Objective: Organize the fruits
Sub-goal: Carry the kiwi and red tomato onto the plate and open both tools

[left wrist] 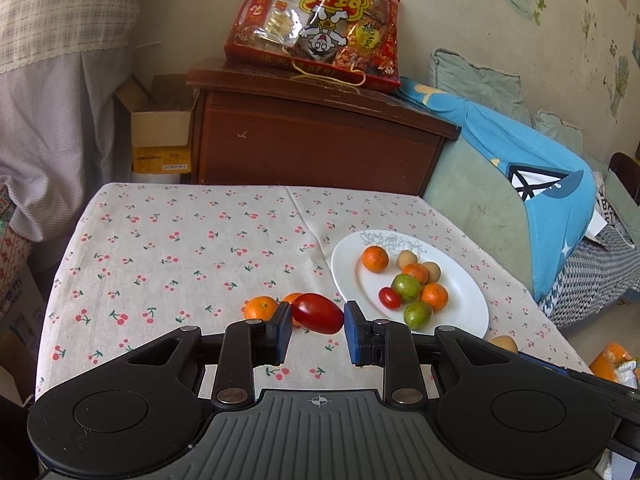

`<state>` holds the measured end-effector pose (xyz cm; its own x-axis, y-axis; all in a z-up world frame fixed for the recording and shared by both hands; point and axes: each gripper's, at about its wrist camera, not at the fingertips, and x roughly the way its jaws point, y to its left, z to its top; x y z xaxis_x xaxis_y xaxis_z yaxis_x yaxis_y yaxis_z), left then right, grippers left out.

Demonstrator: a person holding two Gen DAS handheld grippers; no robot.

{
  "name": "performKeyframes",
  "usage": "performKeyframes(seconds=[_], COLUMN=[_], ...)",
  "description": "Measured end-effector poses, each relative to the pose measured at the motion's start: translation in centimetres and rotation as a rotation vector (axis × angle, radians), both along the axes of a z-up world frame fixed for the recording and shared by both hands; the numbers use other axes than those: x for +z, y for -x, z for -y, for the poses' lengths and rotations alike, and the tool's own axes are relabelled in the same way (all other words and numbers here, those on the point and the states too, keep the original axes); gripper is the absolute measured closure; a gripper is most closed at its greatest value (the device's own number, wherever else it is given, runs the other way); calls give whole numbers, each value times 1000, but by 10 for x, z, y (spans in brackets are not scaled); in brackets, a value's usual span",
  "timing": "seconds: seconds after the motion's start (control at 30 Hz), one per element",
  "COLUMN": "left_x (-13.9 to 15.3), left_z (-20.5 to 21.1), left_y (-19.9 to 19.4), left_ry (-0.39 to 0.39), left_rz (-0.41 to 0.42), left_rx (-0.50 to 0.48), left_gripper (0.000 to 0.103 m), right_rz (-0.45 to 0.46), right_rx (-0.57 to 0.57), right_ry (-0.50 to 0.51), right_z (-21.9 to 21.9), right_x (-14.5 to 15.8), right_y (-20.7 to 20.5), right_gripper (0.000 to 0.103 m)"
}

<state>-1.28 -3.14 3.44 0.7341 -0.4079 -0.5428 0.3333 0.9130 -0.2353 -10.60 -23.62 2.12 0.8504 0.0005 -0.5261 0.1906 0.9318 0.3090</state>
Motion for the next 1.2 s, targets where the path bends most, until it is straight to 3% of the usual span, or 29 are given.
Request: performKeyframes(seconds=[0.73, 1.2], left_x=[9, -14], left_z=[38, 70], left_y=[-37, -76], left_ry=[-59, -45], left_rz=[0, -60], left_rx=[-142, -147], left_gripper=[78, 77], right_rz=[52, 14], right_rx=[-103, -148], right_ry=[-76, -108], right_z=[35, 48], right_x=[2, -19], right_y=[-18, -56], right_gripper=[77, 77])
